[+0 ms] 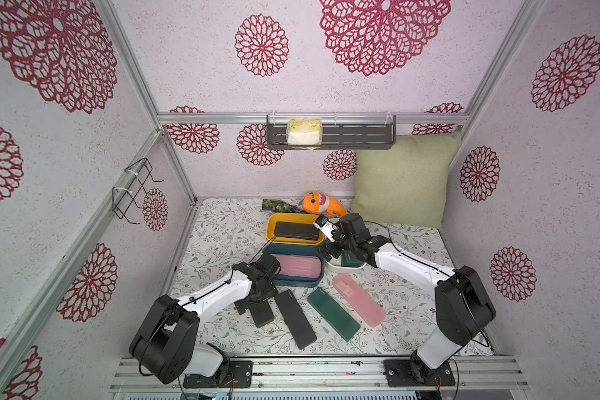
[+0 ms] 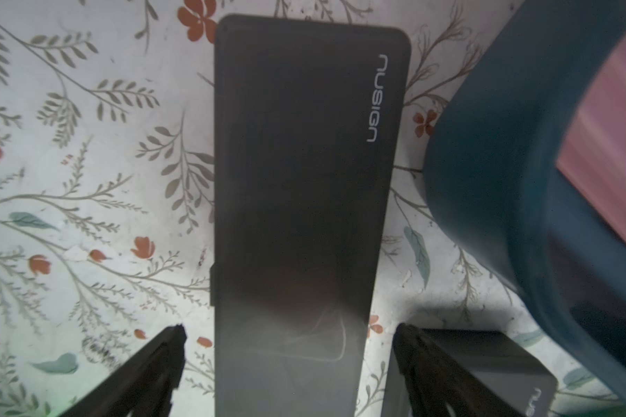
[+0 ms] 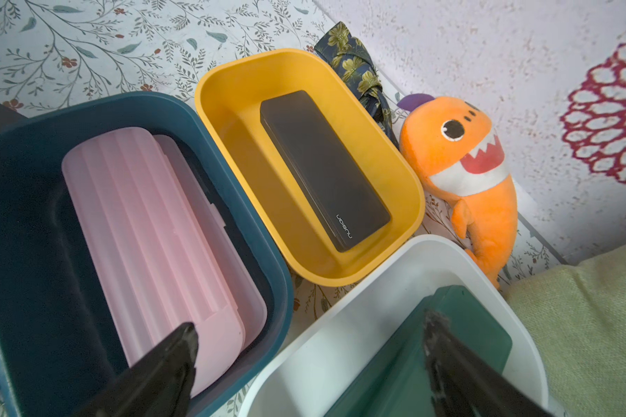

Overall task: Place the pencil cases by color into the storage box
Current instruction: Pick up the pencil case from the center of the board.

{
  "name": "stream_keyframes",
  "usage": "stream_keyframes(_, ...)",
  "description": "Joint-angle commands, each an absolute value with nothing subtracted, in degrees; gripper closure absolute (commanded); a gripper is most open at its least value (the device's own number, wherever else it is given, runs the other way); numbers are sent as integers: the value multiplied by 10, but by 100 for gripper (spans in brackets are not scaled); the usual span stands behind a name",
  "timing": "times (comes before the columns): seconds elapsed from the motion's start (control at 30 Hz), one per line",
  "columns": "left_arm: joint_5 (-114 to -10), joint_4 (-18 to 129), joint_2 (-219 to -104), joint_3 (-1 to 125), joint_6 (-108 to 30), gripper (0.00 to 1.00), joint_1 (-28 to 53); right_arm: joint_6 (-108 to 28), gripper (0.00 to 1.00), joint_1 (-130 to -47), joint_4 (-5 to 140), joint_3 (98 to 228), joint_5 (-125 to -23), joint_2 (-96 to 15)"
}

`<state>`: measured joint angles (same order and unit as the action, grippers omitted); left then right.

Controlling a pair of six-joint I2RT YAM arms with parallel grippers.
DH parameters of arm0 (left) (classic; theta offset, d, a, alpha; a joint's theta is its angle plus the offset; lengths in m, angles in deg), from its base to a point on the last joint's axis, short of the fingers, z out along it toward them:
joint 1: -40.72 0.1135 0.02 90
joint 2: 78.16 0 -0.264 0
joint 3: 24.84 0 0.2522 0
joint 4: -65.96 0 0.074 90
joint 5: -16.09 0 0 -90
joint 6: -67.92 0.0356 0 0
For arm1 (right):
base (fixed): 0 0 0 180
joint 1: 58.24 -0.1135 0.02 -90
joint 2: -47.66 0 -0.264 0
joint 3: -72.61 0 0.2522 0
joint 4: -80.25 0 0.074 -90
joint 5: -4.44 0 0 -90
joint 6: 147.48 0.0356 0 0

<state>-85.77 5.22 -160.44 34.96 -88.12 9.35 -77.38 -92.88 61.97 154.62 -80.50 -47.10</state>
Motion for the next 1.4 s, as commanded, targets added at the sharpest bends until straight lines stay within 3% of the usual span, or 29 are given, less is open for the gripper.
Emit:
stream_keyframes(0.0,-850,87,-1613,340,-880,3,91,-777,1,-924,628,1545,-795,-438)
stream_keyframes(0.77,-845,149,-1635,280,-890,0,110,-785,1,-924,617,1554,-790,-456)
stream_keyframes(0.97,-851,142,-1633,274,-894,12,111,-785,1,-924,617,1554,-790,-457)
stream_keyframes(1.13,-858,128,-1622,269,-899,28,113,-785,1,-923,615,1554,-790,-458)
stream_keyframes(1.27,-864,116,-1606,259,-906,57,117,-785,1,-923,615,1555,-790,-459)
stream_keyframes(1.37,-872,97,-1587,253,-913,62,123,-784,1,-923,615,1554,-787,-459)
